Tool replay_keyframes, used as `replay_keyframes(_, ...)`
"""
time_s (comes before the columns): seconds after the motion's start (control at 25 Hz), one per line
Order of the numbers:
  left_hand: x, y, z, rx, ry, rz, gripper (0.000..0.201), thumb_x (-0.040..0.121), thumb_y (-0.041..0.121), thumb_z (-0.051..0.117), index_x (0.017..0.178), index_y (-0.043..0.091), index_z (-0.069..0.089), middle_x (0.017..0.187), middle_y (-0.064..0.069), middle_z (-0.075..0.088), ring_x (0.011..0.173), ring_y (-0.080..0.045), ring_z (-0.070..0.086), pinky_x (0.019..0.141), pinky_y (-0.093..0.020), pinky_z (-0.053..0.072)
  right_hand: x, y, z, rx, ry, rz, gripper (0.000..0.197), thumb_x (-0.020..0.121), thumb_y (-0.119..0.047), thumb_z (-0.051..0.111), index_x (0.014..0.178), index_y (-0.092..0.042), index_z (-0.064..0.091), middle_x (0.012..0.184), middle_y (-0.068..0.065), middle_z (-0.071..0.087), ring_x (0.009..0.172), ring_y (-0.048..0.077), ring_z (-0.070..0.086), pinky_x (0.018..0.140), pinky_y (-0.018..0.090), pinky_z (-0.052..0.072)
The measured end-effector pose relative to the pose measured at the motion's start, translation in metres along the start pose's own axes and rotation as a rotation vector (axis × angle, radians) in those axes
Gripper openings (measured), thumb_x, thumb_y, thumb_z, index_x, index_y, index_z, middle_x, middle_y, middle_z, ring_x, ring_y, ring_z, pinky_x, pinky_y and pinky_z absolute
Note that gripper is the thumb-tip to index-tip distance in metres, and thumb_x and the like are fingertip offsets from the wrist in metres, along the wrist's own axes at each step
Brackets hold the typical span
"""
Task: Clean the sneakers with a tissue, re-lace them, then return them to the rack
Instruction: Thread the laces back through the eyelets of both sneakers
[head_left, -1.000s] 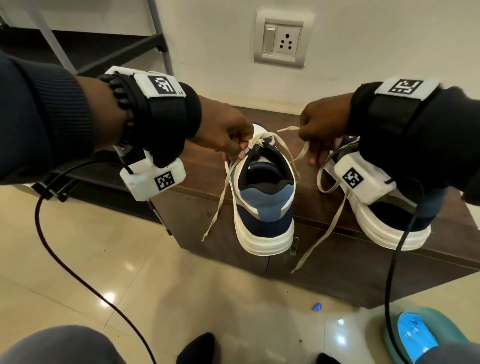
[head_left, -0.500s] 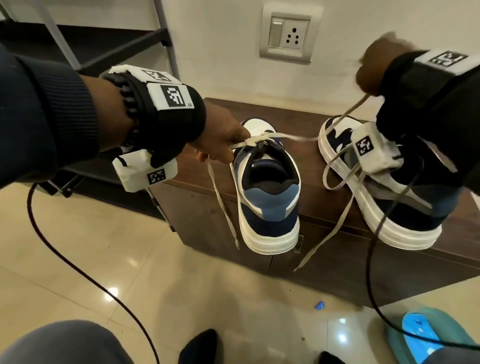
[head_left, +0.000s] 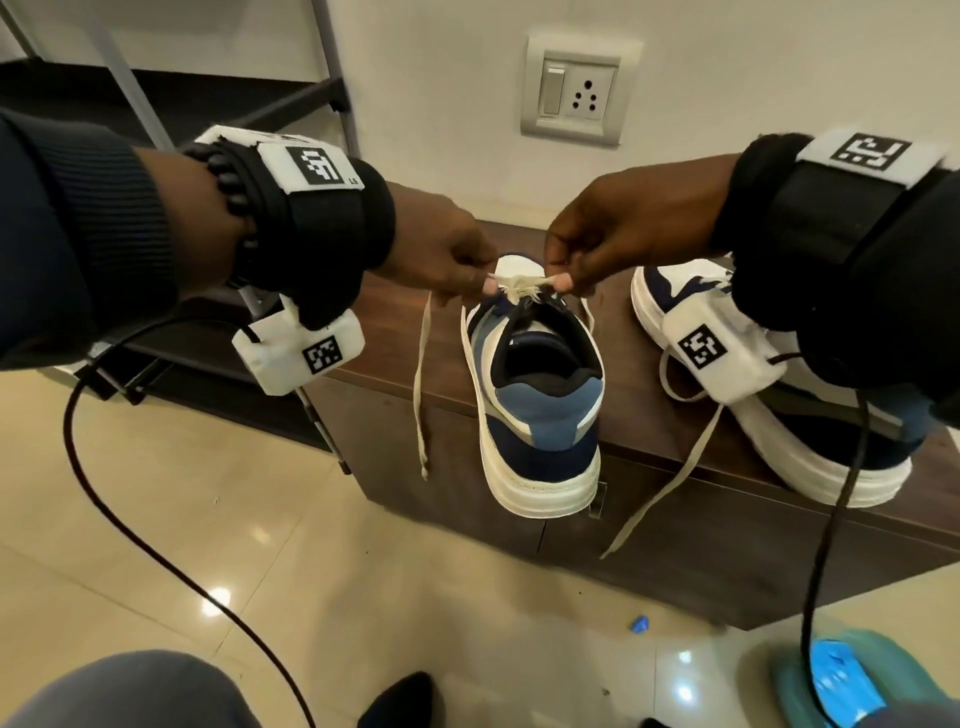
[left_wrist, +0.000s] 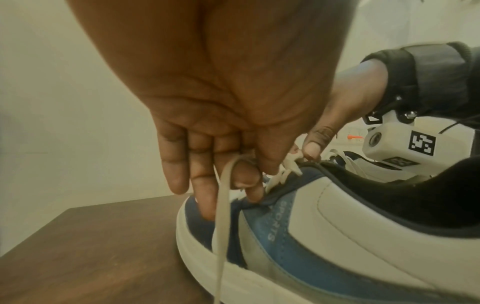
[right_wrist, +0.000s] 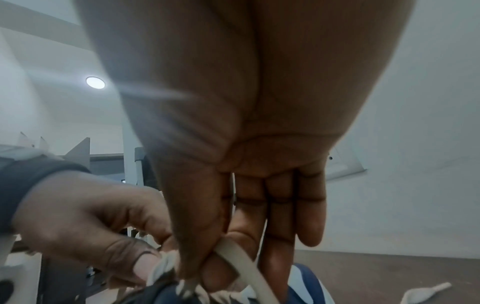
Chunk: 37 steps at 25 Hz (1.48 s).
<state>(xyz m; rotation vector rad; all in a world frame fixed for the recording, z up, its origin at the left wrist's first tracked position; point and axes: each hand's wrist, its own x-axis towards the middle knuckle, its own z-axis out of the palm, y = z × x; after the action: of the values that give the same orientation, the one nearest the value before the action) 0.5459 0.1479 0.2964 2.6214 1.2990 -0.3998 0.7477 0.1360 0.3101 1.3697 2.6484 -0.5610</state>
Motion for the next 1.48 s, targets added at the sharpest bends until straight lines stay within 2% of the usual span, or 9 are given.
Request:
replay_keyframes(0.2,-0.003,0.002,-0.010,-0.122,0.214,0.094,0.022,0.098,0.035,0.045,0.089,0.022,0.060,0.069,0.009,0.061,0.066,-0.001,0.056,0.067,-0.017,0.040,-0.009,0.005,-0.017,0.043,0.139,0.028,0.010,0.089,-0.029,0.061,0.087,-0.021,0.066,0.080,0.000,0.069,0.075,0.010,0.056,0.077,0.025,0.041)
replay_keyframes(0.36,-0.004,0.004,-0.006,0.043,0.039,0.049,0.024,0.098,0.033,0.044,0.085,0.021,0.061,0.069,0.005,0.061,0.065,-0.007,0.054,0.066,-0.019,0.040,-0.014,0.010,-0.013,0.025,-0.039,0.097,0.008,0.085,-0.029,0.065,0.081,-0.024,0.068,0.074,-0.005,0.067,0.071,0.004,0.056,0.073,0.022,0.041)
replay_keyframes(0.56,-0.005,0.010,-0.004,0.202,-0.085,0.005,0.022,0.097,0.037,0.045,0.092,0.019,0.057,0.070,0.005,0.063,0.066,-0.010,0.058,0.066,-0.023,0.041,-0.006,0.006,-0.003,-0.007,0.023,0.093,0.010,0.083,-0.031,0.068,0.079,-0.021,0.067,0.057,-0.012,0.056,0.052,-0.003,0.047,0.052,0.006,0.037)
replay_keyframes(0.68,0.001,0.022,-0.006,0.325,-0.041,-0.002,0.012,0.095,0.031,0.050,0.099,0.019,0.050,0.072,0.005,0.057,0.065,-0.011,0.051,0.064,-0.025,0.039,0.000,0.002,0.002,-0.049,0.006,0.101,0.009,0.085,-0.030,0.066,0.085,-0.021,0.066,0.069,-0.006,0.060,0.061,0.005,0.048,0.059,0.017,0.039)
replay_keyframes(0.8,0.007,0.031,-0.004,0.266,0.075,-0.019,0.015,0.093,0.027,0.049,0.100,0.015,0.053,0.075,-0.001,0.060,0.068,-0.018,0.051,0.062,-0.028,0.037,0.002,0.001,0.014,-0.101,0.117,0.106,0.007,0.087,-0.029,0.063,0.086,-0.023,0.064,0.064,-0.009,0.054,0.059,0.005,0.046,0.058,0.018,0.034)
replay_keyframes(1.0,0.006,0.029,-0.006,0.005,0.201,-0.009,0.018,0.091,0.029,0.054,0.101,0.015,0.057,0.073,0.008,0.052,0.067,-0.010,0.048,0.065,-0.028,0.035,0.002,0.009,0.015,0.055,0.274,0.102,0.013,0.088,-0.029,0.062,0.092,-0.017,0.066,0.068,-0.007,0.058,0.062,0.006,0.051,0.060,0.019,0.038)
replay_keyframes(1.12,0.003,0.023,-0.016,-0.167,0.304,-0.015,0.021,0.088,0.031,0.064,0.103,0.017,0.058,0.072,0.012,0.057,0.066,0.000,0.053,0.065,-0.023,0.041,-0.006,0.014,0.007,0.245,0.252,0.103,0.018,0.091,-0.026,0.058,0.096,-0.011,0.067,0.083,0.002,0.066,0.077,0.012,0.057,0.075,0.027,0.047)
replay_keyframes(1.32,-0.002,0.015,-0.026,-0.361,0.371,-0.008,0.030,0.083,0.023,0.071,0.108,0.015,0.056,0.071,0.009,0.050,0.077,-0.017,0.066,0.080,-0.035,0.053,-0.021,0.017,-0.002,0.838,0.307,0.001,0.019,0.095,-0.010,0.044,0.090,-0.004,0.060,0.094,0.016,0.068,0.092,0.026,0.067,0.085,0.035,0.051)
replay_keyframes(1.48,-0.004,0.016,-0.030,-0.481,0.381,0.018,0.018,0.086,0.018,0.066,0.103,0.016,0.059,0.075,0.004,0.055,0.074,-0.004,0.069,0.074,-0.016,0.056,-0.019,0.016,0.000,1.024,0.295,-0.042,0.018,0.097,-0.012,0.043,0.085,-0.012,0.057,0.095,0.012,0.069,0.098,0.028,0.068,0.091,0.040,0.049)
